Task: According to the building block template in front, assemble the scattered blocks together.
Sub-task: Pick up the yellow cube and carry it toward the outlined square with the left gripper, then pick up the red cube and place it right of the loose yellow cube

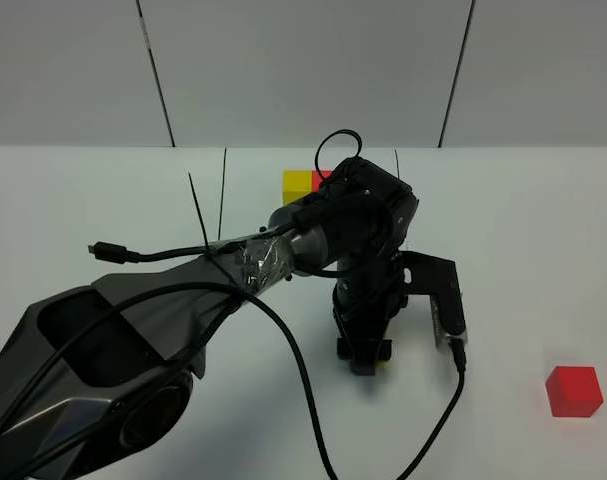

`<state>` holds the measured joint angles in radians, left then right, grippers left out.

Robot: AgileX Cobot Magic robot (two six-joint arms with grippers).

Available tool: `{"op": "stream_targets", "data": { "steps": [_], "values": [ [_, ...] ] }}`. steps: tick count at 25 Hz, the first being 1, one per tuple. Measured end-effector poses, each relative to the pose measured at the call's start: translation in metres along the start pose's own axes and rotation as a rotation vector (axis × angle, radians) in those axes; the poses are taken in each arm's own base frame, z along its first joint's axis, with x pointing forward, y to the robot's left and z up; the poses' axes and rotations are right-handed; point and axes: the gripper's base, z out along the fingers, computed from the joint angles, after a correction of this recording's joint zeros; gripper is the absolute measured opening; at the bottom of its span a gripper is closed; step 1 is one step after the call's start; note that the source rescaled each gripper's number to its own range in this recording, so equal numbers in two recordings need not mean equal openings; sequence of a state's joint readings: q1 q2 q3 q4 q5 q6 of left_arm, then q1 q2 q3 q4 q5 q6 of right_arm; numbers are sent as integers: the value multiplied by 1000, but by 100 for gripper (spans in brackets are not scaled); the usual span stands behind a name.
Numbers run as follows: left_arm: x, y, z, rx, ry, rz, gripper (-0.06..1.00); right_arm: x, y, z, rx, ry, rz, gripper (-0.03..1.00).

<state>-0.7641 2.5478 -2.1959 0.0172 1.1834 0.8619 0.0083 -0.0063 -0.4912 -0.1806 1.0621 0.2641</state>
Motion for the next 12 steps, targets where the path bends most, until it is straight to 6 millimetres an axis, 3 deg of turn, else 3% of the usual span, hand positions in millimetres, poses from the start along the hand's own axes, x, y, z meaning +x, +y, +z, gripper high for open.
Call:
{"op": "stream_targets", "data": {
  "steps": [3,4,9,12],
  "values": [
    [0,0,-10,-13,-15,-41,90,0,0,0,0,0,0,76],
    [0,0,-12,-17,-19,-53,96,0,0,0,0,0,0,76],
    [0,0,-28,-38,-41,-129,100,0,0,0,0,0,0,76],
    [1,0,-47,-66,-67,-212,100,0,0,0,0,0,0,76]
  ]
}}
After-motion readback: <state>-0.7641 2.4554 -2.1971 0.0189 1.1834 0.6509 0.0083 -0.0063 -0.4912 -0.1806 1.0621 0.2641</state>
